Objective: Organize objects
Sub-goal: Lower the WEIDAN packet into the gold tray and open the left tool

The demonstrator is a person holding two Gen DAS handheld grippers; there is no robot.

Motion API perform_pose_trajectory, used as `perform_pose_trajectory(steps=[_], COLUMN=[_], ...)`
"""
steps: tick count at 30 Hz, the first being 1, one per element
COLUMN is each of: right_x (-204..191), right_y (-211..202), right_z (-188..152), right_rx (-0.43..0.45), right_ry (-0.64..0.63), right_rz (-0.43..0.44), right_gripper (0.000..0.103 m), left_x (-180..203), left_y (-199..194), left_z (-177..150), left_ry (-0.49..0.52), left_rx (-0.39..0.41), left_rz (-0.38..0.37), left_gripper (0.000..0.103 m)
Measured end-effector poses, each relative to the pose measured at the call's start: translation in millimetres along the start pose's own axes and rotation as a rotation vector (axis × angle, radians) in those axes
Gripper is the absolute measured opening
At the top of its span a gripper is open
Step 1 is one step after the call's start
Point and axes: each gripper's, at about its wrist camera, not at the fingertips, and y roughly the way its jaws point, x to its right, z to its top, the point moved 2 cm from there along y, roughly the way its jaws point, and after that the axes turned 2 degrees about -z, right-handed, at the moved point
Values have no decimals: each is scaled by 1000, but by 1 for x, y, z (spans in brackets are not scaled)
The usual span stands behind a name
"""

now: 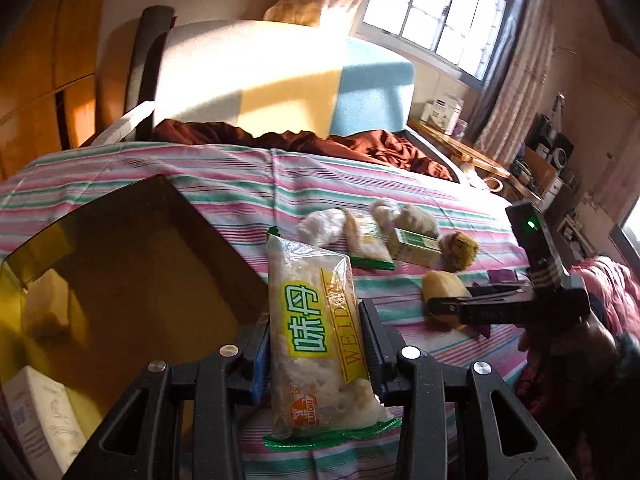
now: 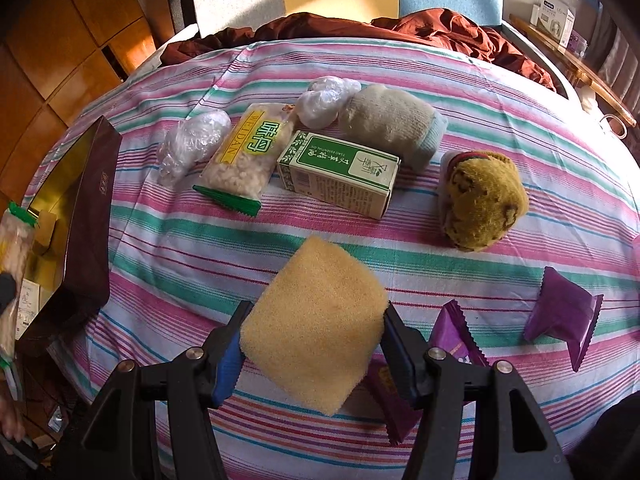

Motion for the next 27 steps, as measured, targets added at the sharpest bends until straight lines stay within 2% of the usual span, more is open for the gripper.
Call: perform_pose_trajectory(steps=[4,8,15,17,21,24,26,27], right_x=[-2,-5,-8,-9,-13,-13,-15,-15], right_y=[0,0,1,1,2,1,2,2], right_z=[0,-1,-2,-3,-2,-5,-6,-6], right_rx=[1,2,0,-1,-1,-1,-1,-1], right_ry=[-12,-22,-28,-33,-38,-48,-58,-62], right_rz=[-11,-21,-29,-32,-38,-45,-53,-58], right_gripper=[62,62,62,62,62,62,62,62], left_x=[-77,-133,-209,-219,-218,-200,-182,-173], left_y=[-9,-18,-22,-27,-43,-57,-63,-64], left_z=[18,29,29,27,21,17,14,13], left_ry=[-201,-246,-374,-385,-386,-352,-317,-297], left_rx=[-16,-23,-51,-43,-12,30,56,65], left_rz=[108,249,397,449,459,436,417,412], left_gripper=[39,39,40,45,46,52,61,62])
